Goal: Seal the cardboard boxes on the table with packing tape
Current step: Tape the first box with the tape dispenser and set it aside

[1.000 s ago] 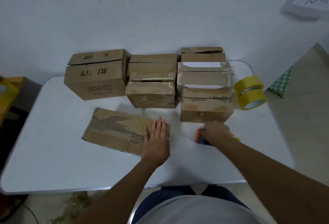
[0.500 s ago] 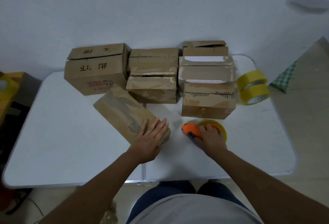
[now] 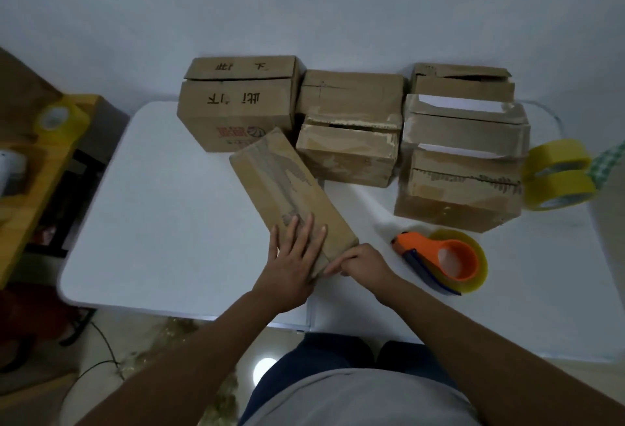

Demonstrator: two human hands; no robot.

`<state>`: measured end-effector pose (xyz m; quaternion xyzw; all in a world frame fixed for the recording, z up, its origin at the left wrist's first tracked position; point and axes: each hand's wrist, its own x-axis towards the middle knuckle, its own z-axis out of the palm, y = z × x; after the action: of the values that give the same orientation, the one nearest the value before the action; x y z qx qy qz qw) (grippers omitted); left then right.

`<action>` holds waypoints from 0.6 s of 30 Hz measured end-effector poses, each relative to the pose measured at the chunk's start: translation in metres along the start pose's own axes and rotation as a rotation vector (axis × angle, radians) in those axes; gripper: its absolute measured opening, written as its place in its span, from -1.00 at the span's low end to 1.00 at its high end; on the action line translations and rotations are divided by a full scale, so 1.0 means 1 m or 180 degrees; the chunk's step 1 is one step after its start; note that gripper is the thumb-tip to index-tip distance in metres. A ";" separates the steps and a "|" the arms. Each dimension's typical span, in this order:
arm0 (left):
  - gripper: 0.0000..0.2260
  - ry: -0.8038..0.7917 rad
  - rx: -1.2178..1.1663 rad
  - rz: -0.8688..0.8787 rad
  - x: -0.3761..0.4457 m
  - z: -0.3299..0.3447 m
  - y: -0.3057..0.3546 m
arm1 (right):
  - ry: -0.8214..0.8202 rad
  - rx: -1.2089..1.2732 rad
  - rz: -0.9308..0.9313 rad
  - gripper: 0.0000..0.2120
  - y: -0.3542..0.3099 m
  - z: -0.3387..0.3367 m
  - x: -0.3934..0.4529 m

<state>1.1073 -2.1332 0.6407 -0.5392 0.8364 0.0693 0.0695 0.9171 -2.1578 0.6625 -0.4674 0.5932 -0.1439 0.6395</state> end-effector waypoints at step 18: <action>-0.03 0.0079 0.0212 0.0451 -0.023 -0.013 -0.034 | 0.1522 -0.0550 -0.0014 -0.71 0.051 -0.029 -0.009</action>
<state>1.1467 -2.1288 0.6564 -0.4768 0.8752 0.0395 0.0719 0.8698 -2.1375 0.6327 -0.4743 0.7366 -0.2005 0.4384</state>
